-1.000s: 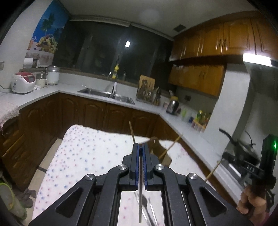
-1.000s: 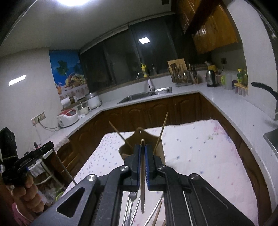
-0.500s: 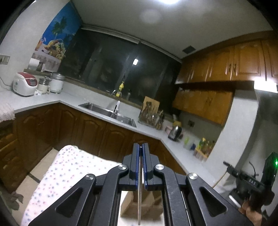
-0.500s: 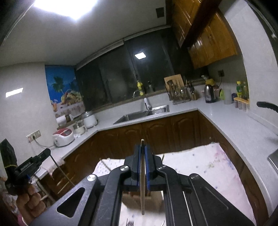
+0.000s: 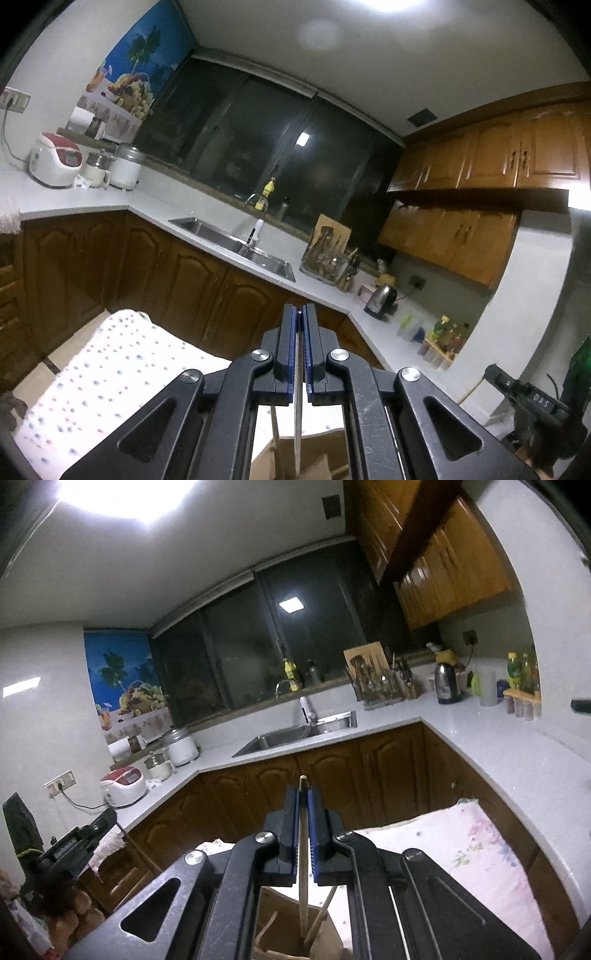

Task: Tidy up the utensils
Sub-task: 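Lift both held chopsticks and carry them above the wooden holder, then open both tools to drop the chopsticks into the wooden holder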

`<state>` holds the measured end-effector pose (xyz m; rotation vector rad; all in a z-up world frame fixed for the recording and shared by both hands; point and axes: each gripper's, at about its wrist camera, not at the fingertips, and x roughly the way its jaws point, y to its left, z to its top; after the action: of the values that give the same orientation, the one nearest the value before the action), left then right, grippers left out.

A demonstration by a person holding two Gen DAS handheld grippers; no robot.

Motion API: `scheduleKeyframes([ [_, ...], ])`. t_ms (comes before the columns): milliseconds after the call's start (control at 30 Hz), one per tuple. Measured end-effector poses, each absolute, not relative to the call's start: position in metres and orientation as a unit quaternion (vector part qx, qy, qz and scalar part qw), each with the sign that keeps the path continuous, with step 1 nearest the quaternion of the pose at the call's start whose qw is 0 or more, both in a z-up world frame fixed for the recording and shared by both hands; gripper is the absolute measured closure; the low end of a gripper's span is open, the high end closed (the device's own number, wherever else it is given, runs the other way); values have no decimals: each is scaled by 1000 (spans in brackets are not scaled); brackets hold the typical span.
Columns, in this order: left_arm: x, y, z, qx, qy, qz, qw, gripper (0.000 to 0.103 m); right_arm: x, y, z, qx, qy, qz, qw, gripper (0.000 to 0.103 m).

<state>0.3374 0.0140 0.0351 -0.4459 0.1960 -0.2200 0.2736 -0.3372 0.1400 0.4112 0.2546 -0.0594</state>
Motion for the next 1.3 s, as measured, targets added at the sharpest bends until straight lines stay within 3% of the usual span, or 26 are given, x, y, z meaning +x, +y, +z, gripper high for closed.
scheduleKeyframes([
  [400,379,-12,-9,-215,141,-96,962,101,294,-340,74,238,153,-39,958,98],
  [633,382,-12,-1,-200,162,-100,961,101,297,-344,49,264,169,-46,948,98],
  [1000,384,-9,15,-178,177,-105,962,100,305,-343,50,261,189,-42,946,98],
  [1133,389,-7,16,-181,190,-108,959,100,305,-341,51,261,192,-41,945,93],
  [1167,389,-6,16,-181,193,-110,958,97,305,-341,51,261,193,-40,945,93],
  [1233,387,-3,20,-184,192,-106,958,79,303,-342,52,265,193,-42,944,86],
  [1267,384,0,22,-187,187,-100,959,57,301,-344,52,269,191,-42,943,81],
  [1300,380,3,24,-191,181,-95,960,40,299,-345,52,274,187,-39,942,61],
])
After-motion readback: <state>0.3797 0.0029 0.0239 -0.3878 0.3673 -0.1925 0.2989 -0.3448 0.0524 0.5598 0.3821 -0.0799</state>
